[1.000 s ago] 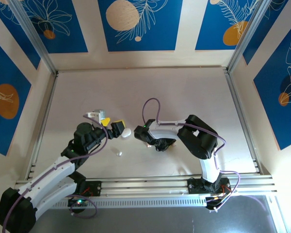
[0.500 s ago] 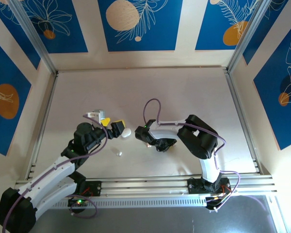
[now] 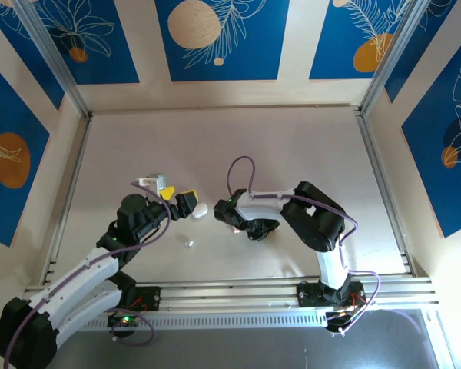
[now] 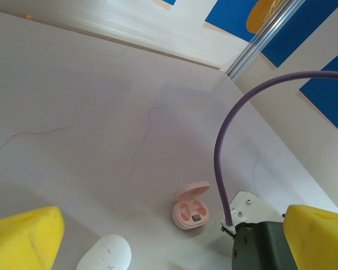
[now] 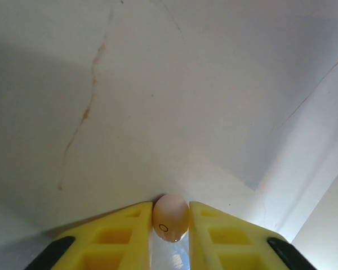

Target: Insert the wireless bluetooth earbuds into the charging case

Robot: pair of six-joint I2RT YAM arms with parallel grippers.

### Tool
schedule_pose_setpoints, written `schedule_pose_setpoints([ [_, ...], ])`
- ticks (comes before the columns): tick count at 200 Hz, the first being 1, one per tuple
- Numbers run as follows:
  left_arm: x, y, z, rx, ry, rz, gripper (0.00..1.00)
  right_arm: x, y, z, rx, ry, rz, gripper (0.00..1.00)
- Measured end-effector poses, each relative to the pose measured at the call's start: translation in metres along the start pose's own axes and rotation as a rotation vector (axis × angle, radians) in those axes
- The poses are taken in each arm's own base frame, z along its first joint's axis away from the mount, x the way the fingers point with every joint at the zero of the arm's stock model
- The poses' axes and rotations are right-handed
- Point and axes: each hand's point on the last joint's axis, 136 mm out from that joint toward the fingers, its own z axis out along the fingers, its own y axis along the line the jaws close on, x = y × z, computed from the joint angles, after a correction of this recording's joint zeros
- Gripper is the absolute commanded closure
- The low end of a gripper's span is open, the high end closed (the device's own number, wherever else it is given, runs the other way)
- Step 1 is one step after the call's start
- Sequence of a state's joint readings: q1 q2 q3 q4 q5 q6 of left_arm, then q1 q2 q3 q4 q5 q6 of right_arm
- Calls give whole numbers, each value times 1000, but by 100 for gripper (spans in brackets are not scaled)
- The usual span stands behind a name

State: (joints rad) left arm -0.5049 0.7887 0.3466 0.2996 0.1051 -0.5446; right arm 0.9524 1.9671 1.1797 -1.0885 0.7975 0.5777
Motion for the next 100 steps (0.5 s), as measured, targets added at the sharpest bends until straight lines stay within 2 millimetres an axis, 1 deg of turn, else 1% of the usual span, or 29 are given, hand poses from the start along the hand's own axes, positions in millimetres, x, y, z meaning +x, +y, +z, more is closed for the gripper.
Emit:
schedule_pose_setpoints([
  [36,0,0,0,0,0,0,0,1,-3,1,1,10,12,84],
  [57,0,0,0,2,1,0,0,0,-6,-2,-9,0,28,84],
  [77,1,-2,0,11,3,0,0,-2,-11,-11,-44,-22,62,84],
  [100,0,-6,0,35,0,3,0,-5,-21,-28,-121,-67,127,84],
])
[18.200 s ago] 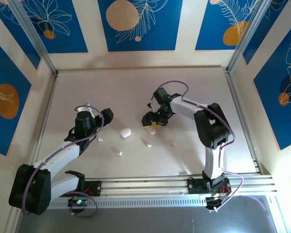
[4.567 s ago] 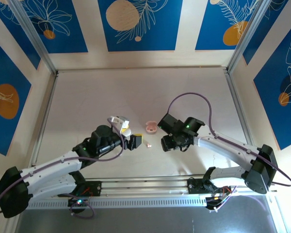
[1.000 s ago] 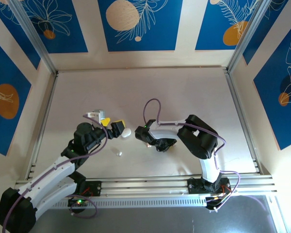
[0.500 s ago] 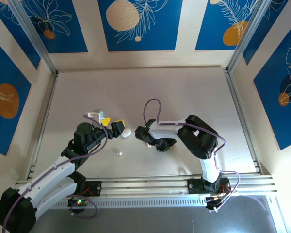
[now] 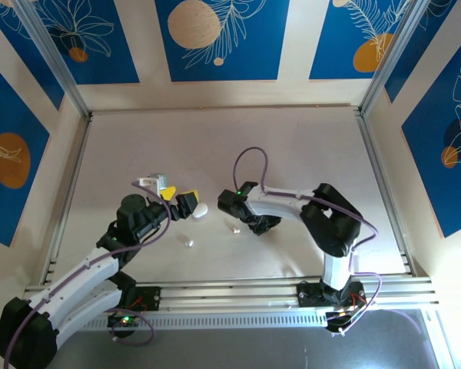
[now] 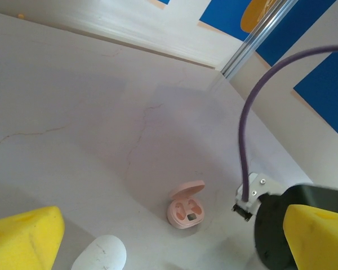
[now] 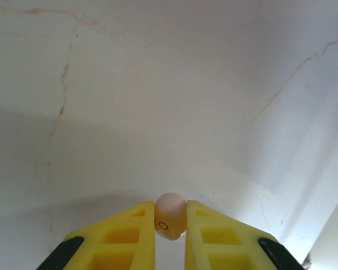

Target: Insert the wireless bluetooth earbuds into the charging case

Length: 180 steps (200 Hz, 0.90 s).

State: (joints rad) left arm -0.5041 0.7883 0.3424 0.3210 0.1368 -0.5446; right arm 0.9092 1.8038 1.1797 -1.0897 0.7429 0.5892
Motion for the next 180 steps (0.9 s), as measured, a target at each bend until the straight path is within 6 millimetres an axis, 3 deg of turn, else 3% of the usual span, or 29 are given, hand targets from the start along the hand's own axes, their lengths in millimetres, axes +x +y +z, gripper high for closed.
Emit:
schedule_pose_setpoints([
  [68,5,-25,3,153,11,18,0,-19,-26,-69,-510,-182,322,84],
  [134,52,-85,25,350,203,148,0,-12,-26,-100,-948,-214,457,84],
  [180,79,-102,42,389,305,225,0,0,-17,-116,-1107,-215,445,84],
])
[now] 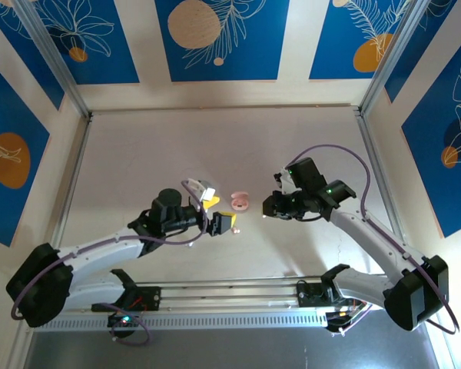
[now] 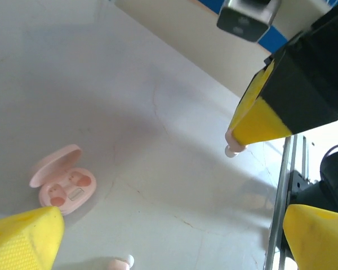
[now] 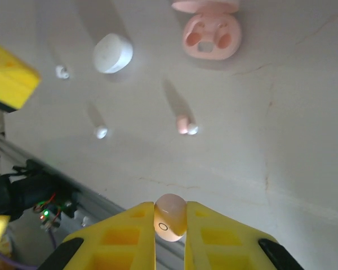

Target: Insert the wireless bluetooth earbuds into the charging case

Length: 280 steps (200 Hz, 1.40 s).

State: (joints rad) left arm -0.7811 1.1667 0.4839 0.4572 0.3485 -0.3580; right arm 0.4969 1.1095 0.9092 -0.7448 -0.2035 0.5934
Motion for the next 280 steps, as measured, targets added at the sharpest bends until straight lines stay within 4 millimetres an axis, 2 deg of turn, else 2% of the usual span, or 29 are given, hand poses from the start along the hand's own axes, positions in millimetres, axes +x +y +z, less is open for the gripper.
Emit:
schedule_pose_setpoints([
  [48,12,3,9,-7,55,11,0,11,5,1,-51,44,4,84],
  [98,7,7,6,-41,32,29,0,11,3,8,-30,71,14,84],
  [141,-9,25,-16,-138,-64,30,0,-5,4,24,52,87,-12,84],
  [168,-16,55,-30,-205,-116,-49,0,-18,1,38,113,91,-23,84],
  [215,-13,101,-50,-252,-189,-253,0,-42,-8,72,185,111,-54,84],
  [245,-15,102,-53,-231,-208,-295,0,-54,-17,93,225,126,-77,84],
  [280,-20,97,-54,-211,-221,-288,0,-62,-22,108,258,131,-110,85],
])
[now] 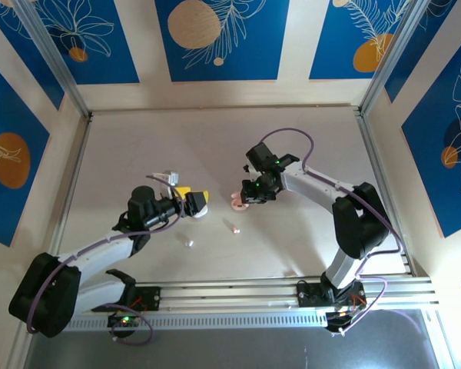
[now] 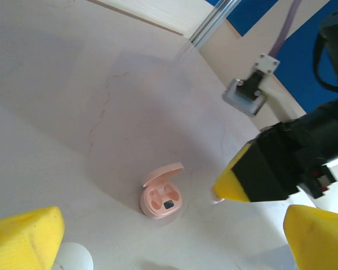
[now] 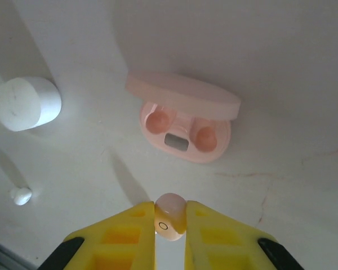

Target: Insert the wireless bluetooth earbuds into the charging case

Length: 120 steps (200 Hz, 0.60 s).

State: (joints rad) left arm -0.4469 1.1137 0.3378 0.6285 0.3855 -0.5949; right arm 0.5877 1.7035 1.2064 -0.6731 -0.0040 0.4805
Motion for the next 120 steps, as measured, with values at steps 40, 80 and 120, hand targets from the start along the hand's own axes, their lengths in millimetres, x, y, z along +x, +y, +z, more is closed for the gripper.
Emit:
schedule_pose_setpoints([
  [40,-6,-8,-5,17,-21,34,0,-10,-1,9,28,-3,-31,85],
  [80,-3,-17,-6,37,-13,75,0,-15,-2,17,58,0,-57,85],
  [120,2,-19,-5,39,3,91,0,-18,-1,22,74,6,-75,85],
])
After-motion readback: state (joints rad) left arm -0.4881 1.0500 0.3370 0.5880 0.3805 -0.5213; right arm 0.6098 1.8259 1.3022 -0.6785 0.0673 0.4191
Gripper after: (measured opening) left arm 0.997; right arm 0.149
